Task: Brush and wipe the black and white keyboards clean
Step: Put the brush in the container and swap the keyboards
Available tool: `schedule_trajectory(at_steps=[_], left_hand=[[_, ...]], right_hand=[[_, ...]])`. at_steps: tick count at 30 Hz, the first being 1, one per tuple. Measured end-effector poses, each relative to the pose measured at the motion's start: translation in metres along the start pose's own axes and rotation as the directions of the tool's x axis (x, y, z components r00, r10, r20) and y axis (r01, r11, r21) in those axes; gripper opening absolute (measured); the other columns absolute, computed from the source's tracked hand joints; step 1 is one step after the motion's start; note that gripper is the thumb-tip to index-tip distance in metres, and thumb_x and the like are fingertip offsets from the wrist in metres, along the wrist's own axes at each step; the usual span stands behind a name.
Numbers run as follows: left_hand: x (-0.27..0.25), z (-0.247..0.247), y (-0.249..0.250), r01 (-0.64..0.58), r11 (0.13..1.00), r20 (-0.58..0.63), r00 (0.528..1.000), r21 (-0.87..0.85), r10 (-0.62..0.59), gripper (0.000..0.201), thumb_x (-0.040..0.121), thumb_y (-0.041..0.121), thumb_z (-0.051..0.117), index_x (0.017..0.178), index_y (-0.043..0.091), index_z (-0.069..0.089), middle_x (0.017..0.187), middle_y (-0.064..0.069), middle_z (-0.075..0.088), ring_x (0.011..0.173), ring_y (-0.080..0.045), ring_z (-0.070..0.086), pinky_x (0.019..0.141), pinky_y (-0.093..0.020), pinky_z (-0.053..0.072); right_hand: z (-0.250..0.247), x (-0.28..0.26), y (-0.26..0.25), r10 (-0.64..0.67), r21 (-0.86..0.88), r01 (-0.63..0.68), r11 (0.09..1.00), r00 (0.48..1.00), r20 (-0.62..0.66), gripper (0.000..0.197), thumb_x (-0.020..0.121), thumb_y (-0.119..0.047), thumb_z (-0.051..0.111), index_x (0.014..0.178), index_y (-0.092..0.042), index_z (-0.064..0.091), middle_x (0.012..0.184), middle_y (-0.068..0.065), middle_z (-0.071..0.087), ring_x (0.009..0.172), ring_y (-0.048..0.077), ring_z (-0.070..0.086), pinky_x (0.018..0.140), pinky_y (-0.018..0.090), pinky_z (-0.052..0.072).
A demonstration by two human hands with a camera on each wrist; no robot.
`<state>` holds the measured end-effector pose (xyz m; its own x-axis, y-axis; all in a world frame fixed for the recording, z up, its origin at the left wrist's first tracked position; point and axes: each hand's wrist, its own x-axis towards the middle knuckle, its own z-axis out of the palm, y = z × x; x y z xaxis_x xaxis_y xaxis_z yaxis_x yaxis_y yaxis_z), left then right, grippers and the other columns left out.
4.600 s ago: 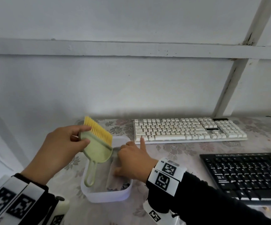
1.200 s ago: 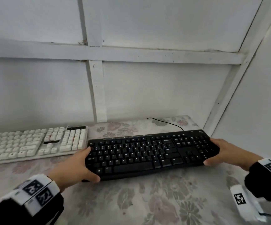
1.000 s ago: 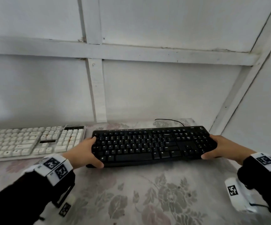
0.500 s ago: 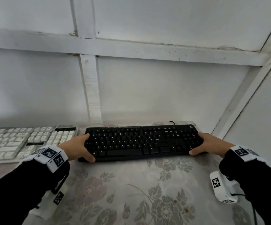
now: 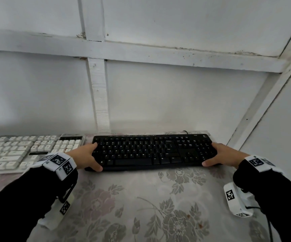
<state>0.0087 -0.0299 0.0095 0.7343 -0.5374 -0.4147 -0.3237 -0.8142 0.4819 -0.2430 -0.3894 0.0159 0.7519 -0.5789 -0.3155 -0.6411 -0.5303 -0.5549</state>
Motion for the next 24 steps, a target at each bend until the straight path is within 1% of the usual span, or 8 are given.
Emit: schedule_trajectory(at_steps=[3,8,10,12,15,17,20,24], left_hand=[[0.0,0.0,0.001,-0.004,1.0,-0.003,1.0,0.017,0.004,0.1,0.075,0.021,0.077,0.15,0.014,0.011,0.155,-0.003,0.02,0.14,-0.021,0.025,0.112,-0.029,0.023],[-0.003,0.0,0.005,-0.011,0.998,-0.006,1.0,0.067,0.012,0.096,0.08,0.024,0.073,0.15,0.012,0.008,0.156,-0.004,0.017,0.141,-0.02,0.023,0.11,-0.026,0.023],[-0.007,0.0,0.004,-0.029,0.996,-0.024,0.999,0.089,0.032,0.092,0.083,0.029,0.068,0.15,0.012,0.007,0.156,-0.004,0.017,0.141,-0.019,0.023,0.11,-0.026,0.023],[-0.012,0.001,0.004,-0.075,0.992,-0.042,0.996,0.098,0.08,0.087,0.086,0.031,0.064,0.15,0.012,0.009,0.155,-0.003,0.02,0.139,-0.019,0.027,0.108,-0.025,0.025],[-0.025,-0.001,-0.001,-0.149,0.987,-0.074,0.985,0.057,0.153,0.074,0.087,0.028,0.063,0.147,0.016,0.021,0.148,-0.001,0.033,0.125,-0.018,0.042,0.1,-0.024,0.033],[-0.034,-0.005,-0.013,-0.193,0.981,-0.1,0.976,0.032,0.195,0.074,0.086,0.029,0.065,0.147,0.02,0.024,0.149,0.0,0.032,0.131,-0.018,0.038,0.107,-0.029,0.033],[-0.048,-0.015,-0.04,-0.228,0.974,-0.133,0.965,0.002,0.226,0.074,0.085,0.025,0.067,0.146,0.018,0.026,0.151,0.0,0.03,0.137,-0.015,0.031,0.113,-0.033,0.029],[-0.068,-0.042,-0.087,-0.214,0.977,-0.186,0.96,0.003,0.21,0.073,0.085,0.024,0.066,0.146,0.017,0.026,0.151,0.001,0.029,0.137,-0.016,0.031,0.112,-0.03,0.028]], right_hand=[[0.0,0.0,-0.001,-0.018,-0.022,0.018,1.0,1.0,-0.013,0.133,0.0,-0.075,0.075,0.116,-0.013,0.054,0.109,0.0,0.063,0.098,0.011,0.06,0.078,0.023,0.046],[0.0,0.003,0.007,0.014,-0.07,-0.015,0.997,1.0,-0.015,0.126,0.008,-0.077,0.076,0.115,-0.015,0.053,0.112,0.0,0.06,0.102,0.014,0.059,0.093,0.034,0.047],[0.0,0.006,0.009,0.049,-0.109,-0.053,0.993,0.998,-0.035,0.11,0.021,-0.069,0.084,0.111,-0.014,0.054,0.113,0.003,0.058,0.102,0.017,0.059,0.093,0.037,0.048],[0.003,0.002,-0.001,0.073,-0.141,-0.084,0.986,0.994,-0.078,0.081,0.042,-0.047,0.088,0.107,-0.011,0.054,0.117,0.01,0.056,0.101,0.022,0.058,0.091,0.038,0.049],[0.016,-0.016,-0.036,0.037,-0.197,-0.068,0.978,0.987,-0.158,0.07,0.063,-0.036,0.083,0.119,-0.008,0.052,0.128,0.013,0.049,0.112,0.028,0.052,0.096,0.037,0.044],[0.03,-0.028,-0.062,-0.006,-0.169,-0.022,0.985,0.987,-0.16,0.069,0.077,-0.025,0.077,0.133,-0.003,0.045,0.137,0.014,0.043,0.122,0.028,0.046,0.1,0.032,0.037],[0.06,-0.044,-0.11,-0.103,-0.148,0.086,0.985,0.988,-0.113,0.08,0.084,-0.027,0.07,0.147,-0.005,0.026,0.151,0.01,0.029,0.138,0.022,0.03,0.109,0.027,0.025],[0.113,-0.059,-0.18,-0.26,-0.158,0.255,0.954,0.965,-0.016,0.081,0.087,-0.034,0.065,0.15,-0.011,0.02,0.156,0.004,0.022,0.141,0.017,0.025,0.111,0.024,0.022]])
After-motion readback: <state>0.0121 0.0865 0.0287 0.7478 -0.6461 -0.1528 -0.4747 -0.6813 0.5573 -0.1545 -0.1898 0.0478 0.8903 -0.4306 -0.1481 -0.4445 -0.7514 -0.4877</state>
